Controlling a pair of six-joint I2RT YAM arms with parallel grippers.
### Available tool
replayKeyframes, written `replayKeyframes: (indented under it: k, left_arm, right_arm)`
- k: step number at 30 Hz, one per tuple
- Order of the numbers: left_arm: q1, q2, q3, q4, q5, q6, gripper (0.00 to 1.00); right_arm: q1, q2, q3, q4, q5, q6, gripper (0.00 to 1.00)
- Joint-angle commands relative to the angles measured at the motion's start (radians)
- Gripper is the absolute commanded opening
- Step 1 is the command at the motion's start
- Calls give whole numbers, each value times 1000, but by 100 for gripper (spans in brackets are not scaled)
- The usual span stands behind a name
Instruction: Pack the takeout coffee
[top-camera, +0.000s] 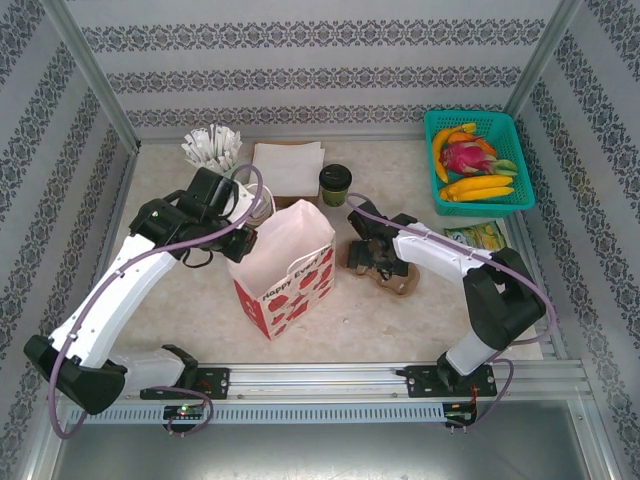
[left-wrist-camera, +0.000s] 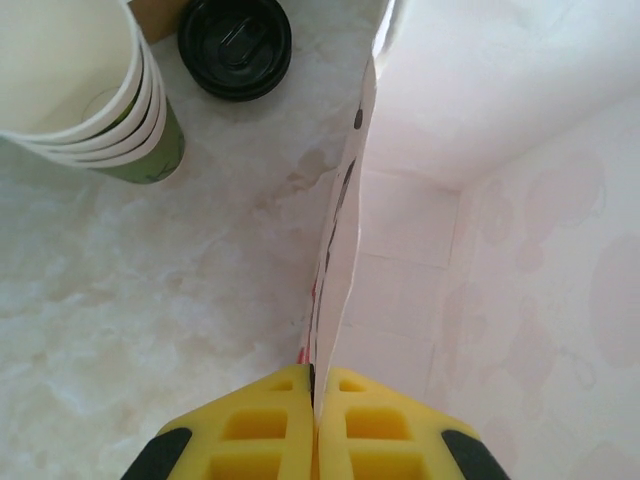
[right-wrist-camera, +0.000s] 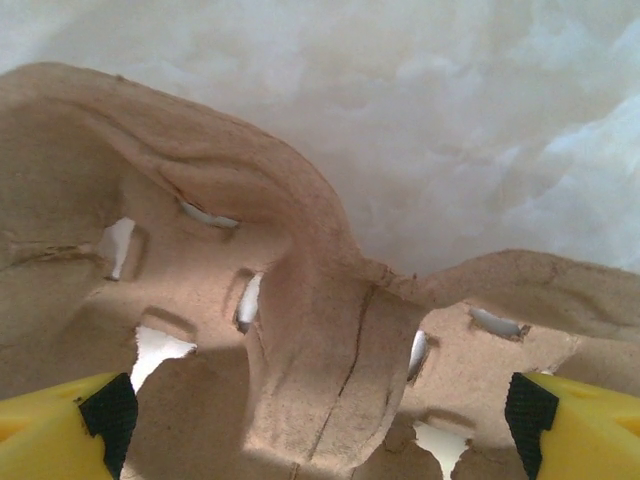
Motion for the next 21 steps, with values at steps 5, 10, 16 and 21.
replayKeyframes:
  k: [5,10,16,21]
  left_arm:
    - [-5,-94,-101,47,-48,-58,2]
    - [-6,-109,-113,55,-48,-34,0]
    - [-5,-101,-127,65,-61,-33,0]
    - [-5,-77,-110,62,-37,-49,0]
  right_arm:
    - [-3,31,11,-17,-21,136,88]
    - [-4,52,10,-18,9,160,79]
    - [-5,74,0,13,10,177,73]
    - [-5,73,-18,25,53,176,65]
